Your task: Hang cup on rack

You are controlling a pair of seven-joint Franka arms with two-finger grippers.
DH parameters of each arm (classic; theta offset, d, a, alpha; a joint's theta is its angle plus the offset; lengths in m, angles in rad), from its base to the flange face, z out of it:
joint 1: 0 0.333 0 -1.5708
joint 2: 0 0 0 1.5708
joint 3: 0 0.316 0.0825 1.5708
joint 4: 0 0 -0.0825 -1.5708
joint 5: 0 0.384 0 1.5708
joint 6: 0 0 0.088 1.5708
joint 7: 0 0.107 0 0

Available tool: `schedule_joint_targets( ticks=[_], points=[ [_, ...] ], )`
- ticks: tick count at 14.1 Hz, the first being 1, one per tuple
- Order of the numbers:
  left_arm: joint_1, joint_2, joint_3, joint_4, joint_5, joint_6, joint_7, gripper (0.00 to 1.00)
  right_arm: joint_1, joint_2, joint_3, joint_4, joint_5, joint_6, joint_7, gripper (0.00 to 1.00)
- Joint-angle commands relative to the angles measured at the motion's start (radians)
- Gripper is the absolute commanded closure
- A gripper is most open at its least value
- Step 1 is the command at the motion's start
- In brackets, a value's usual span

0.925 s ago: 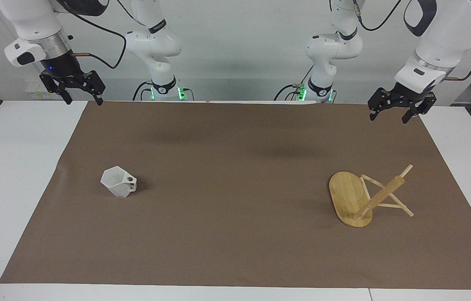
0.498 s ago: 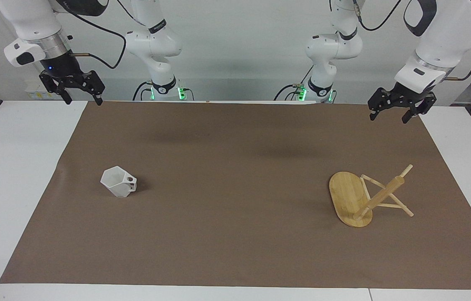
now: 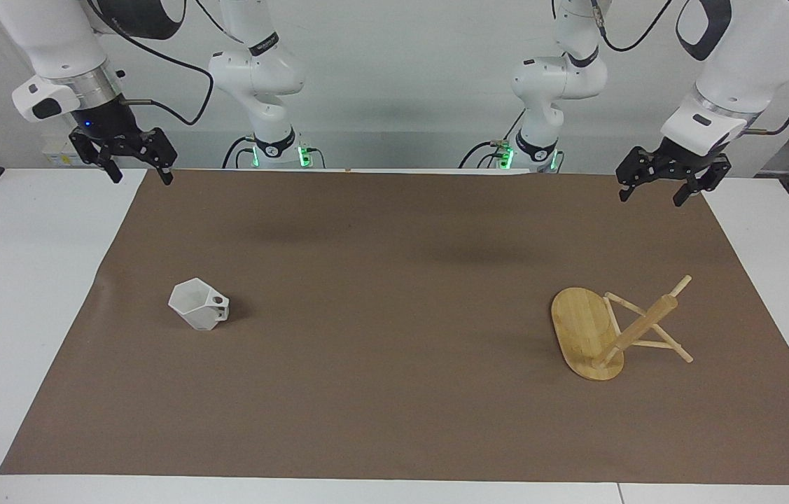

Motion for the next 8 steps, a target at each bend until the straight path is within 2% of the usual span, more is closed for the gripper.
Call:
schedule_joint_targets(
  ticks=[1, 8],
  points=[
    [0.005, -0.035, 0.001, -0.036, 0.011, 0.01, 0.001, 0.0, -0.006, 0.009, 0.002, -0.086, -0.019, 0.142, -0.014, 0.0],
    [0.009, -0.038, 0.004, -0.022, 0.008, -0.031, -0.003, 0.0, -0.009, 0.248, 0.002, -0.088, -0.019, 0.471, -0.009, 0.0]
  ],
)
